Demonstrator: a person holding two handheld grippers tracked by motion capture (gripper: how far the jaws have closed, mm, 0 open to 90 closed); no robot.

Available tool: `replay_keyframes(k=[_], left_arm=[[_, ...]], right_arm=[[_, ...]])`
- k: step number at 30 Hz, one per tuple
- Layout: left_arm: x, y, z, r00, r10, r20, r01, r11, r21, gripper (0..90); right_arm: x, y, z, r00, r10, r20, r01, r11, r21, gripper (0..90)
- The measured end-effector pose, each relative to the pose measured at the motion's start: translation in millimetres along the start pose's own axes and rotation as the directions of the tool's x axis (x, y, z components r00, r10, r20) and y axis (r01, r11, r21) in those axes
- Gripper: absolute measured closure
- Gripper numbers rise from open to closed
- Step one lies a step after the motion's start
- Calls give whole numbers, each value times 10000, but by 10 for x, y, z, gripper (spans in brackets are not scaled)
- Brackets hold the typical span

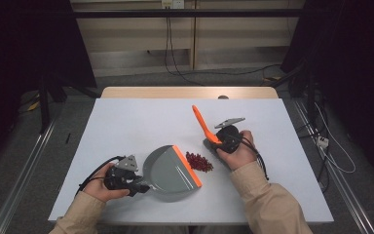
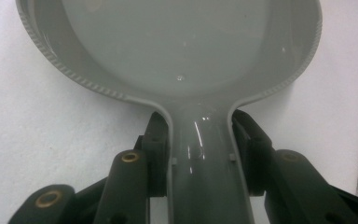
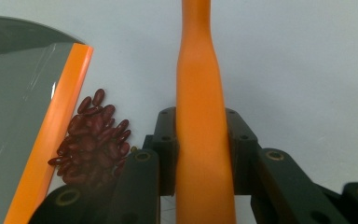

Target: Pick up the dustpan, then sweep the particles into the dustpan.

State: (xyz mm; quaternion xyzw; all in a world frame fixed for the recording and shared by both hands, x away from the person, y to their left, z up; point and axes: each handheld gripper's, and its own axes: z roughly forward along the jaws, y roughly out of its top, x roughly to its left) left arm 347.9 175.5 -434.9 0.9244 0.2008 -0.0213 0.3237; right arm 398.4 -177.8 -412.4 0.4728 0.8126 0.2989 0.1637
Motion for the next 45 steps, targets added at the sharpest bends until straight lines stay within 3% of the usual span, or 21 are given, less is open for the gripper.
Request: replay_keyframes(k=[11, 13, 18, 28, 31, 32, 45], left_arm=[[-3, -1, 9, 9997, -196, -139, 198, 9997, 139, 623], [-9, 1, -12, 9994, -297, -192, 296, 9996, -40, 607], [-11, -24, -71, 9983, -488, -311, 487, 9988, -42, 606], [-27, -50, -126, 9965, -673, -500, 674, 9977, -2, 620], [-26, -35, -133, 9975, -465, -531, 474, 9987, 160, 623], [-34, -35, -131, 9968, -594, -540, 599, 9982, 69, 623], [-40, 6, -144, 9976, -514, -471, 522, 9985, 159, 627]], right_arm=[[20, 7, 4, 9992, -391, 73, 390, 9992, 75, 707], [19, 5, 5, 9988, -472, 105, 472, 9989, 64, 707], [28, -6, -7, 9996, -229, 141, 227, 9997, 100, 709], [133, 3, 10, 9989, -317, 352, 314, 9995, 88, 709], [143, 3, 10, 9988, -344, 350, 341, 9994, 96, 709], [150, 1, 9, 9987, -343, 381, 339, 9994, 96, 709], [189, -4, 16, 9988, -244, 433, 244, 9997, 13, 709]])
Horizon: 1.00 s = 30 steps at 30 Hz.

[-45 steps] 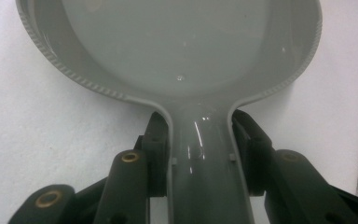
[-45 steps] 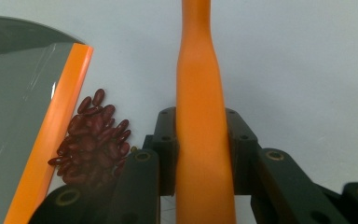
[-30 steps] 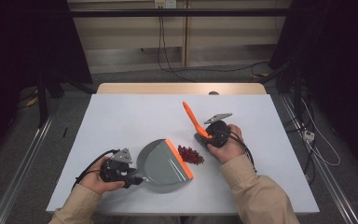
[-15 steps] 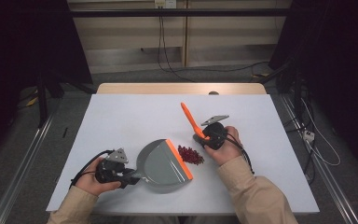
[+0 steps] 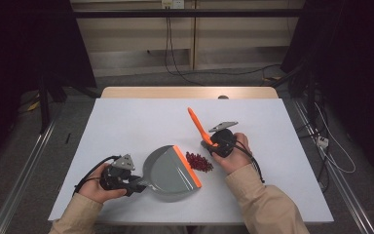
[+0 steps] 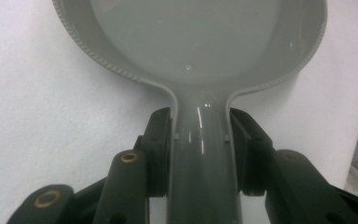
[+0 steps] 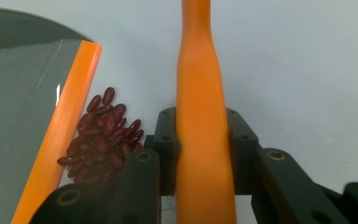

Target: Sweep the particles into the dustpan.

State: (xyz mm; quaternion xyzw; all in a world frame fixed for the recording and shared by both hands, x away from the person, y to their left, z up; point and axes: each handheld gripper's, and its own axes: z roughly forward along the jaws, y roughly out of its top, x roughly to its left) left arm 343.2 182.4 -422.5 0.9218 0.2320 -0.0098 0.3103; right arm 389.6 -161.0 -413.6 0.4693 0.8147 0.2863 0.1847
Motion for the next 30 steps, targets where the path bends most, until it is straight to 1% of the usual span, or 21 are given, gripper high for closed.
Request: replay_keyframes(k=[5, 6, 7, 8, 9, 11, 13, 14, 15, 16, 18, 20, 21, 23, 26, 27, 28, 29, 30], left_arm=[[-14, 10, 21, 9998, 197, 59, -197, 9997, 142, 627], [-22, 11, 26, 9999, 159, 57, -160, 9997, 161, 628], [-14, 14, 22, 9995, 307, 73, -309, 9992, 261, 628], [-13, 16, 22, 9995, 299, 80, -301, 9992, 246, 628], [-22, 18, 27, 9998, 166, 86, -168, 9997, 151, 628], [-23, 21, 25, 9998, 162, 104, -164, 9997, 161, 628], [-26, 28, 32, 9997, 222, 132, -225, 9996, 194, 627], [-28, 33, 37, 9996, 234, 160, -237, 9995, 207, 628], [-28, 41, 39, 9992, 350, 171, -355, 9989, 296, 627], [-33, 47, 40, 9992, 342, 186, -348, 9987, 361, 627], [-37, 58, 53, 9990, 393, 223, -401, 9986, 356, 627], [-39, 67, 60, 9988, 406, 264, -416, 9984, 394, 627], [-41, 71, 65, 9988, 396, 277, -407, 9985, 369, 627], [-44, 78, 72, 9990, 353, 267, -363, 9986, 389, 627], [-47, 90, 83, 9989, 341, 307, -352, 9987, 374, 627], [-54, 92, 88, 9992, 244, 316, -254, 9992, 320, 627], [-48, 99, 82, 9990, 344, 279, -356, 9985, 412, 627], [-47, 101, 83, 9991, 315, 300, -326, 9987, 392, 627], [-47, 105, 84, 9991, 278, 334, -290, 9989, 376, 627]], right_arm=[[32, 0, 2, 10000, -24, 23, 24, 10000, 2, 708], [40, 2, 3, 10000, -1, 39, 1, 10000, 17, 708], [48, 5, 4, 10000, 25, -9, -25, 10000, 16, 708], [52, 5, 5, 10000, 60, -26, -60, 10000, -4, 708], [61, 4, 7, 10000, 89, -5, -89, 10000, -25, 708], [77, 2, 8, 9999, 151, -50, -151, 9999, -60, 708], [97, 1, 8, 9999, 105, -18, -105, 9999, -84, 707], [105, 0, 11, 9998, 174, -99, -175, 9998, -95, 707], [116, 1, 9, 9998, 214, -55, -214, 9997, -94, 707], [124, 1, 9, 9998, 210, -46, -211, 9997, -98, 707], [143, 1, 8, 9993, 346, -173, -348, 9993, -139, 708], [169, 2, 8, 9993, 328, -165, -330, 9994, -144, 707], [182, 0, 8, 9989, 429, -210, -433, 9989, -201, 707], [200, 1, 11, 9984, 478, -317, -484, 9986, -207, 707], [225, 5, 13, 9978, 580, -311, -586, 9981, -209, 707], [239, 9, 14, 9978, 592, -288, -598, 9980, -224, 707], [247, 12, 14, 9975, 627, -325, -634, 9977, -231, 707], [259, 16, 20, 9960, 728, -516, -743, 9968, -278, 707], [273, 20, 23, 9962, 724, -493, -738, 9969, -280, 707]])
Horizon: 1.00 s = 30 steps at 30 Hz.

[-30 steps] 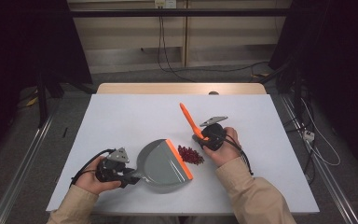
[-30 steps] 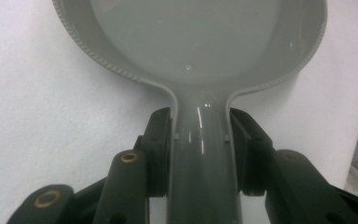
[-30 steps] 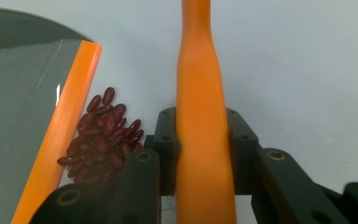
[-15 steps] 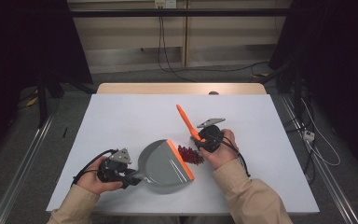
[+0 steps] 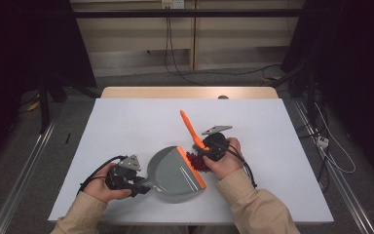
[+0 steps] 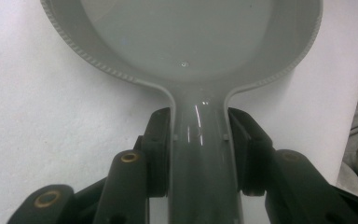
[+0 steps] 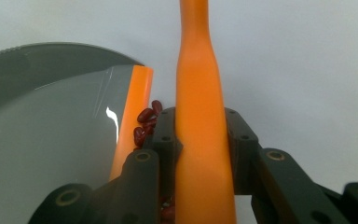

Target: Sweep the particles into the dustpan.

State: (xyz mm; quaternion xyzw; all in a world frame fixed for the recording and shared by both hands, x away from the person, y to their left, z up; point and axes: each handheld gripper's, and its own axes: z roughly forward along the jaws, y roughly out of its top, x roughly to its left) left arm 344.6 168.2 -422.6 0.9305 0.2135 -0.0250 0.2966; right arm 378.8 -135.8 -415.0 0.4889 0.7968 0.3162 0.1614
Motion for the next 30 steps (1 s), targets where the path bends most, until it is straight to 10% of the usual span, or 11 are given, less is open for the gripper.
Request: replay_keyframes(k=[30], left_arm=[[-11, 27, 39, 9995, -293, 74, 294, 9996, -33, 627]], right_arm=[[264, 0, 50, 9993, 288, -239, -299, 9984, -474, 706]])
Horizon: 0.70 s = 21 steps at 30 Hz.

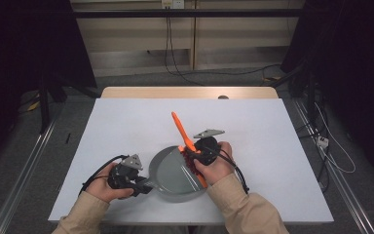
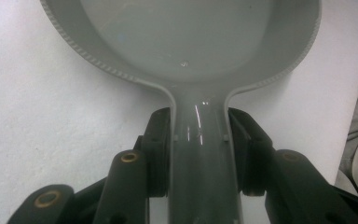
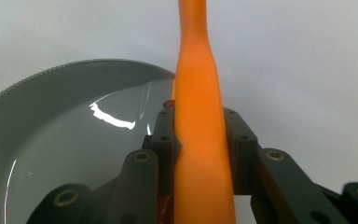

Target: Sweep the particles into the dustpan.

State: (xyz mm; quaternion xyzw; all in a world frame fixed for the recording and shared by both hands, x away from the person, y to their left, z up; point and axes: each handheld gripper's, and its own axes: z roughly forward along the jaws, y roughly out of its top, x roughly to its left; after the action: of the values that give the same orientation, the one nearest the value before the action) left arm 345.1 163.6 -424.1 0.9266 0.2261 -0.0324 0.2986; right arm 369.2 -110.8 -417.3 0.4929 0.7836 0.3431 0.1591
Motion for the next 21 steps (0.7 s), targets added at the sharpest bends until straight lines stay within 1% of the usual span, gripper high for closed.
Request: replay_keyframes(k=[3, 5, 7, 9, 11, 12, 14, 17, 18, 19, 21], left_arm=[[2, -1, 2, 10000, 9, 16, -9, 10000, -46, 627], [2, -2, 2, 10000, 3, 16, -3, 10000, -46, 627], [3, -3, -1, 10000, 1, 6, -1, 10000, -19, 627], [5, -3, -2, 10000, -10, 14, 10, 10000, -13, 627], [5, -3, -2, 10000, -9, 10, 9, 10000, -12, 627], [5, -3, 1, 10000, -12, 16, 12, 10000, -42, 627], [6, -3, 3, 10000, -13, 18, 13, 10000, -51, 627], [7, -8, -1, 10000, -16, 7, 16, 10000, -38, 627], [13, -9, 0, 10000, 58, 8, -58, 10000, -52, 627], [13, -13, 1, 10000, 35, 5, -35, 10000, -87, 627], [18, -17, -3, 10000, 14, 14, -14, 10000, -61, 627]], right_arm=[[35, 6, 9, 9999, -108, 101, 108, 9999, -5, 706], [50, 9, 13, 9999, -92, 116, 92, 10000, -13, 706], [60, 11, 14, 9999, -98, 58, 98, 9999, -31, 706], [76, 13, 13, 9998, -143, 109, 143, 9999, -82, 706], [92, 20, 7, 9999, -116, 34, 116, 9998, -153, 707], [101, 27, 1, 9999, -160, -28, 159, 9997, -194, 707], [125, 42, -15, 9996, -51, -260, 44, 9995, -304, 708], [190, 79, -24, 9968, -40, -798, 2, 9989, -476, 709], [201, 93, -28, 9955, -23, -948, -32, 9984, -569, 708], [203, 105, -37, 9938, 55, -1108, -133, 9975, -700, 709], [188, 135, -63, 9951, 36, -992, -119, 9964, -838, 709]])
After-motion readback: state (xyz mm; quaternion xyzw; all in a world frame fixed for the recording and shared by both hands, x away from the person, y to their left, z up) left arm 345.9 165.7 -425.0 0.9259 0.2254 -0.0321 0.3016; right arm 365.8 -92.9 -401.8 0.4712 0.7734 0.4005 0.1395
